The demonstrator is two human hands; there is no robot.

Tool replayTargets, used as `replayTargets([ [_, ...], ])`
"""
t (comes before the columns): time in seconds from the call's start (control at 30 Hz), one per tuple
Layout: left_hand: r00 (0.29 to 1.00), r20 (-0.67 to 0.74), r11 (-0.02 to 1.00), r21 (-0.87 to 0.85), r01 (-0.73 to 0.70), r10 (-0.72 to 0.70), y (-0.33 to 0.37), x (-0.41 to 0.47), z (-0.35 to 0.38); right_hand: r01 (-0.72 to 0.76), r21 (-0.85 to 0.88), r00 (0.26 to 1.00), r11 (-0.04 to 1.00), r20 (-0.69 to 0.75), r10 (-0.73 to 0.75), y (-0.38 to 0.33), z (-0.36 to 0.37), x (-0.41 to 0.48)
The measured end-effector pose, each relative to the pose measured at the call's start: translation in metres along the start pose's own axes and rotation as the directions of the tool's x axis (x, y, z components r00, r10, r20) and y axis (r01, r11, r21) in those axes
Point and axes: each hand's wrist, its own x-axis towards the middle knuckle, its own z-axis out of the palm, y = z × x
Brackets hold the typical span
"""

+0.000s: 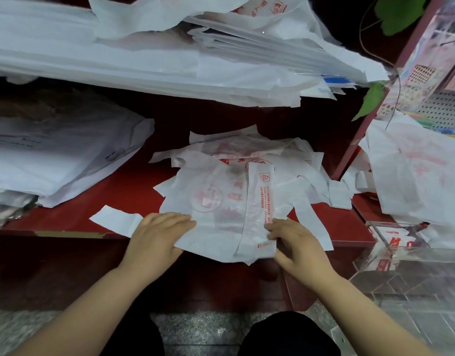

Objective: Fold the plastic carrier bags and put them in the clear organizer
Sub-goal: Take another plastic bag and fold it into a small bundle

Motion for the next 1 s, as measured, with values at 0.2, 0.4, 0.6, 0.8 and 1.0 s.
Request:
replayTargets([
  [0.2, 0.92, 0.103, 0.91, -0.138, 0.391, -0.379, -0.01, 0.022, -0.038, -0.397, 0.144, 0.908, 0.906, -0.085, 0.411, -0.006, -0.003, 0.015],
  [0.4, 0.808, 0.261, 0.783, -0.219, 0.583, -0.529, -0.043, 0.05, -0.058, -0.679, 0.203, 0.717, 0.706, -0.024, 0.697, -0.013, -0.001, 0.026],
  [0.6, 0.832, 0.117, 0.84, 0.082, 0.536, -0.542, -0.045, 0.068, -0.047, -0.72, 0.175, 0.675, 0.672, -0.051, 0.736, -0.015, 0.005, 0.032],
  [0.8, 0.998, -0.058, 0.999, 0.043, 0.003, -0.001, 0.028, 0.068, -0.015, -0.737, 0.156, 0.653, 0.658, -0.087, 0.752, -0.015, 0.011, 0.035],
  [1.0, 0.842, 0.539, 0.998, -0.039, 0.054, -0.024, 0.086, 0.073, 0.023, -0.74, 0.096, 0.659, 0.666, -0.09, 0.746, -0.013, 0.013, 0.036],
])
